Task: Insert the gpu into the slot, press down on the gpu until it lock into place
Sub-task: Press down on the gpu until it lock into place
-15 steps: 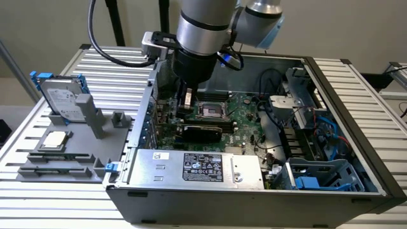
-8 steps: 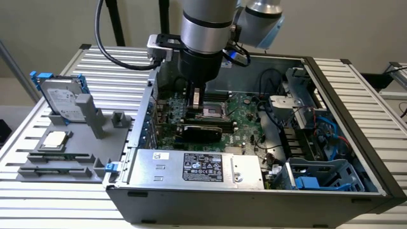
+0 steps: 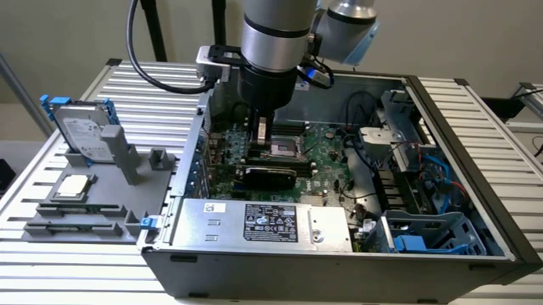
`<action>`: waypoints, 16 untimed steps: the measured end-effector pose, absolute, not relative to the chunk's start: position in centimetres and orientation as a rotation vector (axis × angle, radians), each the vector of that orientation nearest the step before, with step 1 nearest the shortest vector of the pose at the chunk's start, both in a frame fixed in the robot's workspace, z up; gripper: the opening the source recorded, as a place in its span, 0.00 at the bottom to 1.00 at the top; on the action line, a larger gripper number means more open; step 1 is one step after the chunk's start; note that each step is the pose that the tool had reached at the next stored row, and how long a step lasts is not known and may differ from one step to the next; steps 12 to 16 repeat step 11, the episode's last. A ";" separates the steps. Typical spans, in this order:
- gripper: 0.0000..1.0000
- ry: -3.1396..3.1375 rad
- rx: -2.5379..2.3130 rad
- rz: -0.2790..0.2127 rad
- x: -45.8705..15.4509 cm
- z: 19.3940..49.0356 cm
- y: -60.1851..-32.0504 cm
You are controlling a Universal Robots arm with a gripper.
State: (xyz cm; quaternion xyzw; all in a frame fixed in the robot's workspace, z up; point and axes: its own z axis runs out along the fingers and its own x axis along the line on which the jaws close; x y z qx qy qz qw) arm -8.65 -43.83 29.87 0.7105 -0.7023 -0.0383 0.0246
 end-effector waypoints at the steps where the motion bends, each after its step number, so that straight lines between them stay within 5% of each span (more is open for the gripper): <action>1: 0.11 -2.172 2.198 -0.118 -8.7 29.9 -43.8; 16: 0.11 -2.172 2.198 -0.118 -8.7 29.9 -43.8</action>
